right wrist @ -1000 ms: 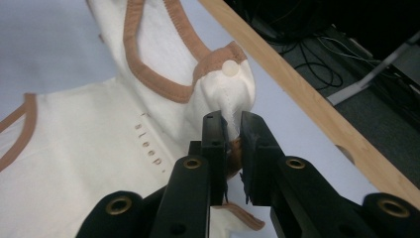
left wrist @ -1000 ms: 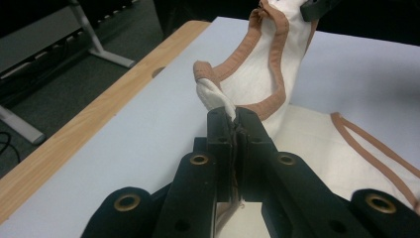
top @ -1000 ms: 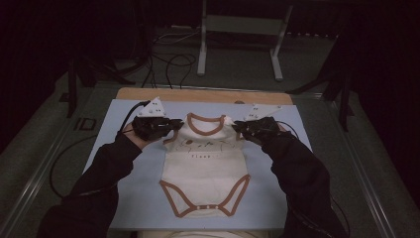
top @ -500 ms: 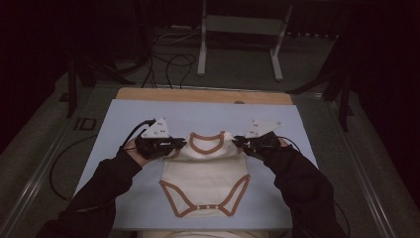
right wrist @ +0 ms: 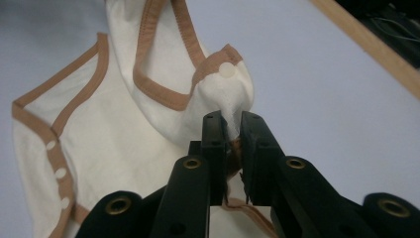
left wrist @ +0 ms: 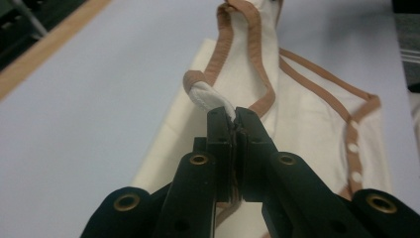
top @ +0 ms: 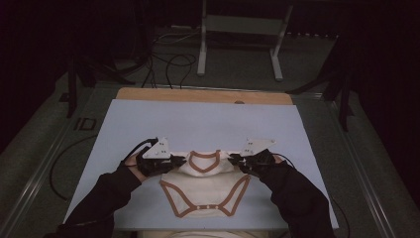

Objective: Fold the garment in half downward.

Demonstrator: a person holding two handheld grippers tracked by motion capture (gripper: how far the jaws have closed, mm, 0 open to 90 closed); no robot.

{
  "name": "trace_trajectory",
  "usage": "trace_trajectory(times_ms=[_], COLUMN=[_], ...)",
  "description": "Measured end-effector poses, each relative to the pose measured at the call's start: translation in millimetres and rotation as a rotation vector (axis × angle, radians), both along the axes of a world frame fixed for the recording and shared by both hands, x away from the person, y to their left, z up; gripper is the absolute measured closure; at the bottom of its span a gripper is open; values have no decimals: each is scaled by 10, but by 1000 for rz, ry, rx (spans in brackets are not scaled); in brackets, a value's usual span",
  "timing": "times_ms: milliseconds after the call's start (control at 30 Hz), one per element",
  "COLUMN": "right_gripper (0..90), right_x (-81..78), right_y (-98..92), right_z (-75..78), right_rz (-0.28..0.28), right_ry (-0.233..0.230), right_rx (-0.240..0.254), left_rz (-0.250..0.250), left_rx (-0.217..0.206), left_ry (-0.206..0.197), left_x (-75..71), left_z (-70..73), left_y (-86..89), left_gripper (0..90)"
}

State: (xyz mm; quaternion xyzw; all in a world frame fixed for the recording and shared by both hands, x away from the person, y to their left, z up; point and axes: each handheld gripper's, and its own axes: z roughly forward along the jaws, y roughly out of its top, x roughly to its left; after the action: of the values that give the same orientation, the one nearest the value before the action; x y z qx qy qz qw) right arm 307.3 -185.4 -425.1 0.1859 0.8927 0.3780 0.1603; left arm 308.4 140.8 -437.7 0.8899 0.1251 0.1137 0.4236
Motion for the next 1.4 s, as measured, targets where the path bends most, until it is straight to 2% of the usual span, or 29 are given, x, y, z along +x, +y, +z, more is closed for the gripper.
trace_trajectory(times_ms=[133, 233, 333, 367, 400, 433, 567, 667, 700, 833, 933, 967, 1000, 1033, 1067, 1133, 1200, 1233, 1300, 1400], right_gripper=[812, 810, 808, 807, 807, 804, 776, 775, 768, 763, 753, 760, 762, 778, 780, 774, 742, 695, 630, 534], right_x=[-74, -176, -223, -264, -264, -305, -387, -433, -449, -538, -572, -595, -599, -608, -631, -649, -671, -682, -687, -680], right_y=[-1, 19, 15, -2, -2, -16, -38, -47, -52, -72, -84, -86, -102, -115, -126, -149, -166, -179, -199, -216], right_z=[-87, -189, -246, -301, -301, -346, -430, -463, -470, -512, -534, -540, -551, -566, -569, -603, -616, -625, -643, -637], right_rz=[7, 23, 37, 46, 46, 42, 52, 60, 61, 70, 77, 60, 64, 68, 62, 65, 58, 55, 68, 70], right_ry=[20, 47, 61, 77, 77, 100, 129, 137, 146, 164, 169, 189, 189, 183, 208, 205, 216, 224, 225, 227], right_rx=[6, 10, 16, 24, 24, 30, 26, 19, 20, 18, 13, 26, 20, 16, 27, 13, 25, 29, 35, 39], left_rz=[-8, -41, -54, -71, -71, -75, -93, -115, -133, -164, -177, -179, -182, -181, -185, -187, -204, -215, -247, -262], left_rx=[-7, -11, -13, -14, -14, -10, -10, -1, -2, 7, 10, 24, 32, 30, 27, 26, 31, 33, 34, 36], left_ry=[26, 40, 49, 56, 56, 57, 88, 102, 122, 138, 147, 153, 140, 140, 148, 155, 162, 166, 192, 200], left_x=[-68, -183, -233, -287, -287, -316, -399, -453, -473, -515, -549, -552, -562, -569, -571, -567, -588, -594, -607, -644], left_z=[-113, -219, -267, -319, -319, -353, -450, -489, -504, -549, -575, -582, -588, -594, -600, -615, -633, -640, -662, -672], left_y=[16, 29, 38, 46, 46, 51, 68, 70, 69, 67, 69, 70, 72, 77, 85, 102, 109, 111, 111, 112], left_gripper=[860, 858, 856, 854, 854, 853, 844, 836, 826, 767, 760, 772, 787, 806, 827, 831, 831, 825, 756, 625])
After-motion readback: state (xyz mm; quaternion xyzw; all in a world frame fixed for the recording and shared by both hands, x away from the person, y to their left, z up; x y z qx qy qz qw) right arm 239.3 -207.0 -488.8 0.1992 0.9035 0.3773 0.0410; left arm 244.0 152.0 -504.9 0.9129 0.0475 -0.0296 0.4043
